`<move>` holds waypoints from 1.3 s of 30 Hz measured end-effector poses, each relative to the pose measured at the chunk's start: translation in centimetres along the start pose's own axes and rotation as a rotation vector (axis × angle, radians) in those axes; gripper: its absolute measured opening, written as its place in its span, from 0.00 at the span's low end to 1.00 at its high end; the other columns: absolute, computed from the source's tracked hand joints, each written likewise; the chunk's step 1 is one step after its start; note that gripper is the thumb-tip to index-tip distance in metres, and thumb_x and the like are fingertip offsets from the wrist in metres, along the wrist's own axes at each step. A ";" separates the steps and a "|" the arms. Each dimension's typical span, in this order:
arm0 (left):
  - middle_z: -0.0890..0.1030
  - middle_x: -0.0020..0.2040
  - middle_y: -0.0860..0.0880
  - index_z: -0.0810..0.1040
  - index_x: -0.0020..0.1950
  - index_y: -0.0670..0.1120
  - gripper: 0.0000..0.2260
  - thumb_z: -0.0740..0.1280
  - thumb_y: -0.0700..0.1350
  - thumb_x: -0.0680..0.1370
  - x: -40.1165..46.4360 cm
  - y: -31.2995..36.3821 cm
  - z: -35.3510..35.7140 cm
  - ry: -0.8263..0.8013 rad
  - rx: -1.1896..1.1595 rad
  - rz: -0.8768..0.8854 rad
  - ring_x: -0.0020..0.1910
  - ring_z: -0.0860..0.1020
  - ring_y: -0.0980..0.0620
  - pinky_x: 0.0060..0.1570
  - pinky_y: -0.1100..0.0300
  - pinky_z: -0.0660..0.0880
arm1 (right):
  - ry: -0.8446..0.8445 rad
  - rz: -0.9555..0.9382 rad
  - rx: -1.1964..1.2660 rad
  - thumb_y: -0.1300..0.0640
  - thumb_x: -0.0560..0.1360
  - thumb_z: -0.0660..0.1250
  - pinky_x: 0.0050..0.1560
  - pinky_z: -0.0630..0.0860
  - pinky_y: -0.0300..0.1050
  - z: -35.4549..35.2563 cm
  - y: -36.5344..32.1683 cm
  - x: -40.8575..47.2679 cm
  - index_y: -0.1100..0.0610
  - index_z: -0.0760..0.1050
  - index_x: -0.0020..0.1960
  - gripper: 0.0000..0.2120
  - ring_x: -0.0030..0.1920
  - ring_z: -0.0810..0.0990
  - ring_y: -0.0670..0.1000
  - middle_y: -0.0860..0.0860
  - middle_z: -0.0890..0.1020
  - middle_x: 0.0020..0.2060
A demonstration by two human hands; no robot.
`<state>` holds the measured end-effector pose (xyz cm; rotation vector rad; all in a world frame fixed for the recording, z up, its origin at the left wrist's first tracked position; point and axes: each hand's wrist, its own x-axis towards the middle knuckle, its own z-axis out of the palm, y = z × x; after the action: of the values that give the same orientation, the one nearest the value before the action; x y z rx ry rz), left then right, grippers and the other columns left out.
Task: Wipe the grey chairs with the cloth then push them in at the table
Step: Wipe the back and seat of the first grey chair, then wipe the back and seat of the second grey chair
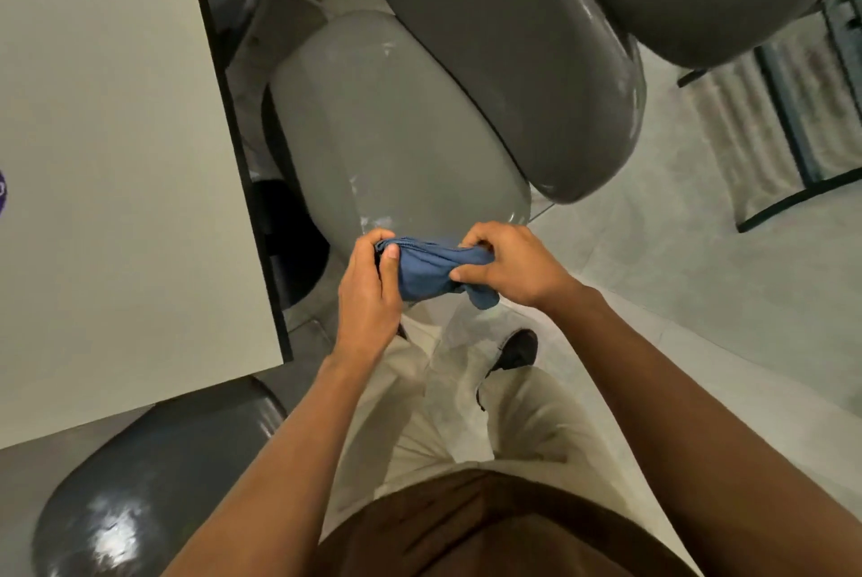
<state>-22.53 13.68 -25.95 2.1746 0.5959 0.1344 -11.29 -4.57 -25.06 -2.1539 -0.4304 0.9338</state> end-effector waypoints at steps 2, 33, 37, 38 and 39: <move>0.77 0.54 0.56 0.72 0.61 0.53 0.05 0.59 0.49 0.87 -1.4 1.3 -1.0 0.035 -0.015 0.002 0.53 0.77 0.58 0.55 0.48 0.78 | -0.013 -0.026 0.042 0.55 0.73 0.76 0.40 0.76 0.44 -0.5 -1.0 -1.5 0.50 0.73 0.47 0.12 0.40 0.79 0.48 0.48 0.79 0.41; 0.79 0.51 0.63 0.78 0.59 0.54 0.10 0.61 0.55 0.84 -16.1 3.3 -13.6 0.668 -0.224 -0.259 0.51 0.79 0.63 0.48 0.69 0.76 | -0.445 -0.223 0.105 0.50 0.80 0.69 0.37 0.74 0.31 6.1 -15.3 -8.2 0.58 0.81 0.43 0.12 0.34 0.76 0.40 0.46 0.79 0.35; 0.80 0.50 0.59 0.77 0.59 0.54 0.11 0.60 0.57 0.83 -18.5 5.0 -12.5 0.799 -0.220 -0.350 0.51 0.79 0.63 0.47 0.71 0.74 | -0.571 -0.304 0.034 0.48 0.81 0.66 0.36 0.72 0.36 5.7 -15.8 -8.9 0.53 0.78 0.39 0.14 0.32 0.73 0.42 0.44 0.77 0.31; 0.80 0.50 0.59 0.78 0.58 0.54 0.10 0.61 0.56 0.83 -19.2 5.4 -12.1 0.838 -0.222 -0.374 0.51 0.79 0.62 0.47 0.71 0.74 | -0.590 -0.320 0.012 0.47 0.81 0.66 0.37 0.73 0.39 5.6 -15.8 -9.1 0.55 0.77 0.39 0.16 0.33 0.73 0.44 0.46 0.76 0.31; 0.80 0.50 0.59 0.78 0.58 0.54 0.09 0.62 0.55 0.83 -19.8 5.8 -11.7 0.880 -0.227 -0.396 0.51 0.80 0.62 0.48 0.70 0.75 | -0.608 -0.342 -0.009 0.47 0.81 0.66 0.38 0.73 0.42 5.5 -15.8 -9.4 0.57 0.76 0.40 0.16 0.34 0.73 0.45 0.48 0.76 0.32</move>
<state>-41.30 9.92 -11.95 1.6625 1.4036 0.9186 -21.95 3.61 -11.38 -1.6901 -1.0585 1.3680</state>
